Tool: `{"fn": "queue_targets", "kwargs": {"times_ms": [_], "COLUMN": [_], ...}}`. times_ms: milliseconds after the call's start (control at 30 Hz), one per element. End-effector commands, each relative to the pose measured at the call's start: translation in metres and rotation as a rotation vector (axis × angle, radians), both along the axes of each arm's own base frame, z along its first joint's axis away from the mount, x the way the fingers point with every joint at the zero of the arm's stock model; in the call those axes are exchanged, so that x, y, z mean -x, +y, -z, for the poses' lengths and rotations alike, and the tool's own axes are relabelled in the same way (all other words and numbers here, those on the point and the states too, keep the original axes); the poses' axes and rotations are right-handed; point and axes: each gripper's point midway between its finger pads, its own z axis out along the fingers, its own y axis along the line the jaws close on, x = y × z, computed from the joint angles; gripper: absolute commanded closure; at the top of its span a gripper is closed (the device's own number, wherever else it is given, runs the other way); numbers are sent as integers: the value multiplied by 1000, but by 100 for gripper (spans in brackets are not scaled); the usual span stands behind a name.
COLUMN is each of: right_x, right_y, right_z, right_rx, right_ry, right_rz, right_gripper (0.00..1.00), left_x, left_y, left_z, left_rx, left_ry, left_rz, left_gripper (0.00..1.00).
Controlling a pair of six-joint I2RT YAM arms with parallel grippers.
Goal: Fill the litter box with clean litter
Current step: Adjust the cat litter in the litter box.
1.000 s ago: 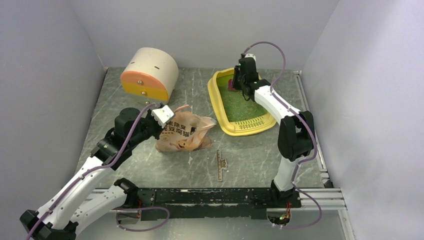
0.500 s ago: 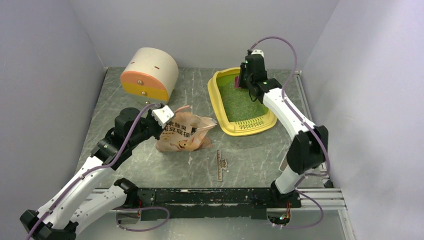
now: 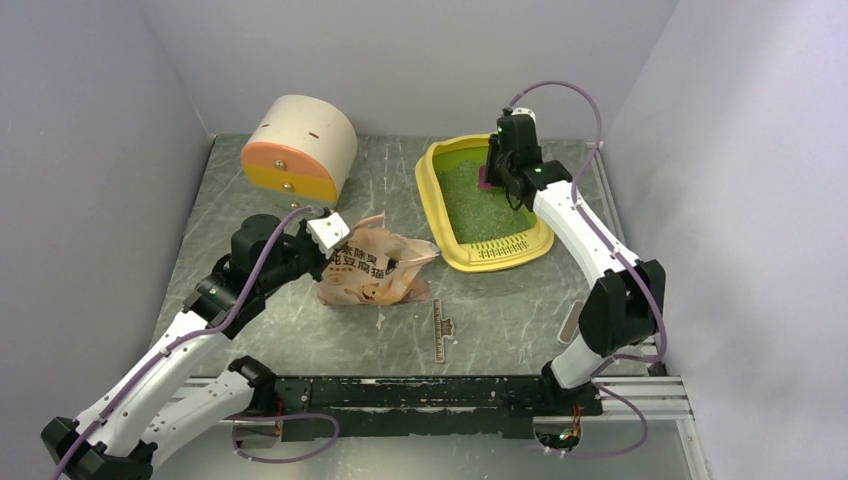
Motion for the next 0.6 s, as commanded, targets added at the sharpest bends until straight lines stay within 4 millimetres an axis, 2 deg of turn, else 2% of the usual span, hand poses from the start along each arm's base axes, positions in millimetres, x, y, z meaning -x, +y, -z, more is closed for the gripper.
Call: {"fn": "queue_targets", "kwargs": {"times_ms": [0,100,167,400,567], "right_x": [21,48,67,133,169], "right_y": [7,7,13,42,61], "right_z": [-56,-88,-99,-127,-124], "right_rx": [-82,-140,-196,-401,-483], "right_ry": [-66,-101,-100,-67,28], "right_rz": [-61,-94,-137,-333,-471], "right_gripper": [100,100,100,100,100], "left_x": [-2,-6,-10,-22,-23], "left_y": [-11,-14,-15,-16,-15], "left_z": [-29,-27,-27,-31,-28], "left_rx": [76,66,71,81,85], "left_ry": [-82,-79,-84,-90,-84], "left_rz": [48,52,42,3,-9], "left_gripper": [95,95,95,95,95]}}
